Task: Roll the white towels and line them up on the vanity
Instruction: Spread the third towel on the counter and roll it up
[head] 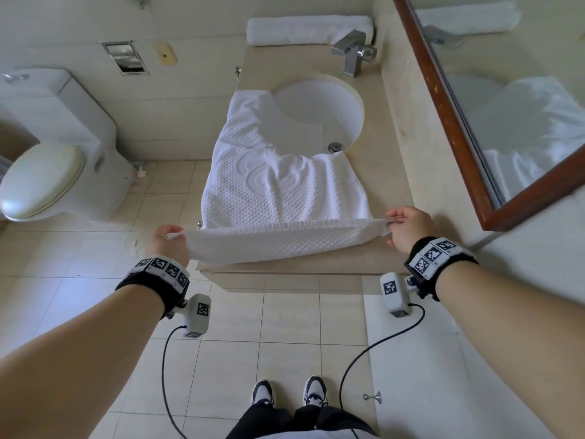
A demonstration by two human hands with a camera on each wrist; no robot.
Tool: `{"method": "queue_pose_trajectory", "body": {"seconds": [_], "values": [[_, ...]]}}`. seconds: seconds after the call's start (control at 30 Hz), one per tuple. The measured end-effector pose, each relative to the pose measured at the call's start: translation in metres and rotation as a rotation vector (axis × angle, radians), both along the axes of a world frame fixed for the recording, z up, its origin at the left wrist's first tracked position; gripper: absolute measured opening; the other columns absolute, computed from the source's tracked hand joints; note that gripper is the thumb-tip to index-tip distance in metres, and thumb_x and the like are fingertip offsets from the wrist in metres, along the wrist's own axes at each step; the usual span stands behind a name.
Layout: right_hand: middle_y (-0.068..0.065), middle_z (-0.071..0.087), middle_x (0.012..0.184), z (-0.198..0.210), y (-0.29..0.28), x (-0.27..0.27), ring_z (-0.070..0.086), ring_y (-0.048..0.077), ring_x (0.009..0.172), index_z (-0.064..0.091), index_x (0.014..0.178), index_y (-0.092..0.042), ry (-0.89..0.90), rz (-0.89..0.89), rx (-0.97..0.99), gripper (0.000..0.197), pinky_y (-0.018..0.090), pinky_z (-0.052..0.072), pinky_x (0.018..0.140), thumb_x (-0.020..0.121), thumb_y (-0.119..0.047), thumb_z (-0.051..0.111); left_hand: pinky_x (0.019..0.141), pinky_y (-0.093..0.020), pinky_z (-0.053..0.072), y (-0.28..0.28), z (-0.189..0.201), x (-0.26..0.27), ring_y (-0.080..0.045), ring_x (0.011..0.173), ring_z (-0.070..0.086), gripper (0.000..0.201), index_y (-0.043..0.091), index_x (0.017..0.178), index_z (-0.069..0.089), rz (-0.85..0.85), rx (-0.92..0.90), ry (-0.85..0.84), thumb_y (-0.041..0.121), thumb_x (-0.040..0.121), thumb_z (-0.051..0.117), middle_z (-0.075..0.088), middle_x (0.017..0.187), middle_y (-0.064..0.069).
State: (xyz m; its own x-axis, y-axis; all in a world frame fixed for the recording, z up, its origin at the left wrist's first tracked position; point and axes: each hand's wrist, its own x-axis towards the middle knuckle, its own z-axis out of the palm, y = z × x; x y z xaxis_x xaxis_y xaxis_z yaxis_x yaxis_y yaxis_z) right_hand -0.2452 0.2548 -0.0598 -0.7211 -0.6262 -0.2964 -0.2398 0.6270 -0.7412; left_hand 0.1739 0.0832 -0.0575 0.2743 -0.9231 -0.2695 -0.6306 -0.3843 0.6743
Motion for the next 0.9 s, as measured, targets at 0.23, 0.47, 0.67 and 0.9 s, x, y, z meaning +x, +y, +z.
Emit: {"method": "queue_pose_trajectory", "body": {"seconds": [0.23,0.47,0.67,0.9], "values": [[0.011,0.058,0.103,0.027,-0.014,0.024,0.062,0.026,0.101,0.057,0.092,-0.013,-0.578,-0.297,-0.432,0.017,0.039,0.060,0.078,0.091,0.003,0.049,0.058,-0.029,0.045,0.005,0.005,0.008,-0.031,0.076,0.060,0.029,0.021,0.111,0.062,0.027,-0.023,-0.035,0.007,0.092,0.044,0.065,0.093,-0.013],[0.010,0.061,0.088,0.032,-0.024,0.034,0.060,0.030,0.073,0.053,0.094,-0.011,-0.129,-0.284,-0.212,0.021,0.039,0.049,0.067,0.089,-0.022,0.036,0.062,-0.033,0.045,0.007,0.007,0.016,-0.031,0.078,0.059,0.028,0.016,0.113,0.062,0.019,-0.047,-0.013,0.008,0.094,0.043,0.064,0.097,-0.012],[0.004,0.057,0.094,0.023,-0.014,0.029,0.055,0.031,0.078,0.045,0.104,-0.021,0.195,-0.062,-0.019,0.014,0.036,0.042,0.067,0.095,-0.012,0.038,0.056,-0.028,0.043,0.009,0.009,0.028,-0.026,0.069,0.057,0.026,0.017,0.115,0.062,-0.006,-0.059,-0.006,0.010,0.095,0.047,0.063,0.095,-0.010],[0.004,0.059,0.099,0.018,-0.024,0.030,0.054,0.028,0.082,0.050,0.109,-0.019,0.257,-0.146,-0.022,0.016,0.033,0.040,0.071,0.097,-0.013,0.042,0.053,-0.026,0.044,0.004,0.009,0.030,-0.020,0.066,0.058,0.022,0.022,0.114,0.062,-0.026,-0.082,0.022,0.016,0.096,0.051,0.064,0.098,-0.005]]}}
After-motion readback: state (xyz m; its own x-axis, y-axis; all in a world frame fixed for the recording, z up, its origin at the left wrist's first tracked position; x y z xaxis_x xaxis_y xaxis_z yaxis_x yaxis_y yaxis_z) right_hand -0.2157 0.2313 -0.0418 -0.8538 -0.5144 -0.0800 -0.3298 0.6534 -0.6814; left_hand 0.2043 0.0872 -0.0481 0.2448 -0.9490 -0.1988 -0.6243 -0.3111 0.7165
